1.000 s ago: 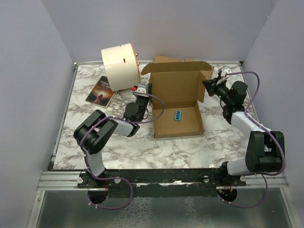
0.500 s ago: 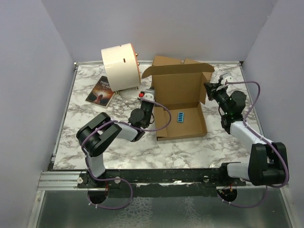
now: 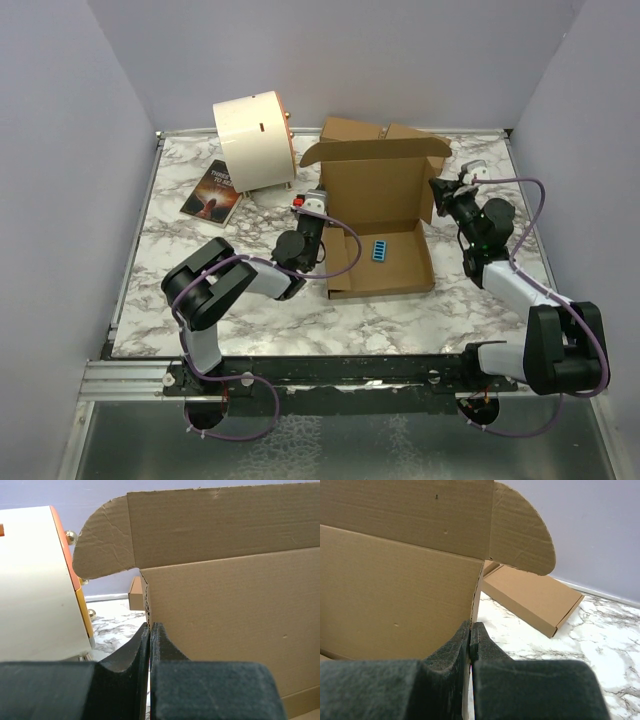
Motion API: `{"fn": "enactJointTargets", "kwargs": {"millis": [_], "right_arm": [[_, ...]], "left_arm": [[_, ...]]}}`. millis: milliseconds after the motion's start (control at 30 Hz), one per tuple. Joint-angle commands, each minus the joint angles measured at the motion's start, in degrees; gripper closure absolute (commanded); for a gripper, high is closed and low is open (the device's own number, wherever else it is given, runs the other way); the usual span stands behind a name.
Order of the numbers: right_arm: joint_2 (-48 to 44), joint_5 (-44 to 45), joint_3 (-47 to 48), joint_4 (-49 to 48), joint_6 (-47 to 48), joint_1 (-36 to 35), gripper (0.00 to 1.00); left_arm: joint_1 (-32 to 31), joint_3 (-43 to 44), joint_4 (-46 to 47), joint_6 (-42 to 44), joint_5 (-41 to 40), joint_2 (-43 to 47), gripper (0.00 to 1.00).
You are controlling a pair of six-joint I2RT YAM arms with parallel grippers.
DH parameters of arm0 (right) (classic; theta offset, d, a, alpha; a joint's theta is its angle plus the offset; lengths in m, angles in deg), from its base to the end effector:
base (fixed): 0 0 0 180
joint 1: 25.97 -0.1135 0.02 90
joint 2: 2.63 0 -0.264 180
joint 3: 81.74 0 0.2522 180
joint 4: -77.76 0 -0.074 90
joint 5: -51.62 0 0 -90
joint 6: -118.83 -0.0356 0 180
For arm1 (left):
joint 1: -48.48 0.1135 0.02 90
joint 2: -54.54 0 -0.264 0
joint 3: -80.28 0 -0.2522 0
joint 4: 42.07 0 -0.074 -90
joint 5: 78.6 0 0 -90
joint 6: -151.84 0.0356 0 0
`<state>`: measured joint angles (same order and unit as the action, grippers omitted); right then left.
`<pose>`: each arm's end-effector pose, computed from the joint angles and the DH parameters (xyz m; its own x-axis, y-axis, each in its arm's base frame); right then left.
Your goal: Fold the paper box
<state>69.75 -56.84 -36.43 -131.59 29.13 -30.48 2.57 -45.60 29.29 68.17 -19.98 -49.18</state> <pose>0.2706 0.0327 0.2546 0.0417 -0.0017 -0.9991 -0.3898 0.9207 -0.0178 0.2520 -0.2335 0.2166 0.2869 -0.1609 -0.9444 0.2466 0.9650 -0.0895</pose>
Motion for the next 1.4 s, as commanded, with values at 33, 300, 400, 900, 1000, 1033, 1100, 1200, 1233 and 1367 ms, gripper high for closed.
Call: {"fn": "enactJointTargets", "kwargs": {"millis": [33,300,400,900,1000,1033,1100,1200,1233,1367], "right_arm": [[-1.9,-0.1,-1.2,-3.8,-0.3,-1.4,0.99],[-3.7,-0.3,-2.7,-1.9,-0.2,-1.6,0.99],[-4.6,-0.6,-3.1,-0.5,-0.2,-1.6,0.99],[-8.0,-2.0,-1.5,13.0,2.1,-1.7,0.96],[-8.5,-2.0,0.3,18.1,3.4,-1.7,0.95],[-8.7,-2.0,1.0,20.0,4.0,-1.7,0.95],[-9.2,-1.7,2.5,23.6,5.2,-1.6,0.94],[-9.8,-1.3,4.5,29.1,6.6,-1.7,0.94],[-10.1,-1.3,4.9,30.4,7.2,-1.7,0.94],[-11.1,-2.2,5.8,34.8,9.0,-1.7,0.95]], "left_arm": [[-2.2,-0.7,-2.4,-3.7,0.3,1.1,1.00],[-4.9,-2.0,-4.3,-4.6,-4.0,1.9,1.00],[-6.0,-2.6,-4.3,-4.7,-5.9,1.9,1.00],[-10.2,-5.1,0.6,-1.5,-12.9,0.2,0.97],[-10.3,-5.6,2.6,-0.3,-13.7,0.2,0.97],[-10.3,-5.7,3.2,0.1,-13.8,0.3,0.97],[-10.3,-5.9,3.9,0.8,-13.9,0.4,0.97],[-10.4,-6.3,4.9,1.4,-13.7,0.2,0.98],[-10.5,-6.4,5.1,1.5,-13.7,0.1,0.98],[-10.9,-6.6,5.0,1.3,-13.4,0.0,0.98]]}}
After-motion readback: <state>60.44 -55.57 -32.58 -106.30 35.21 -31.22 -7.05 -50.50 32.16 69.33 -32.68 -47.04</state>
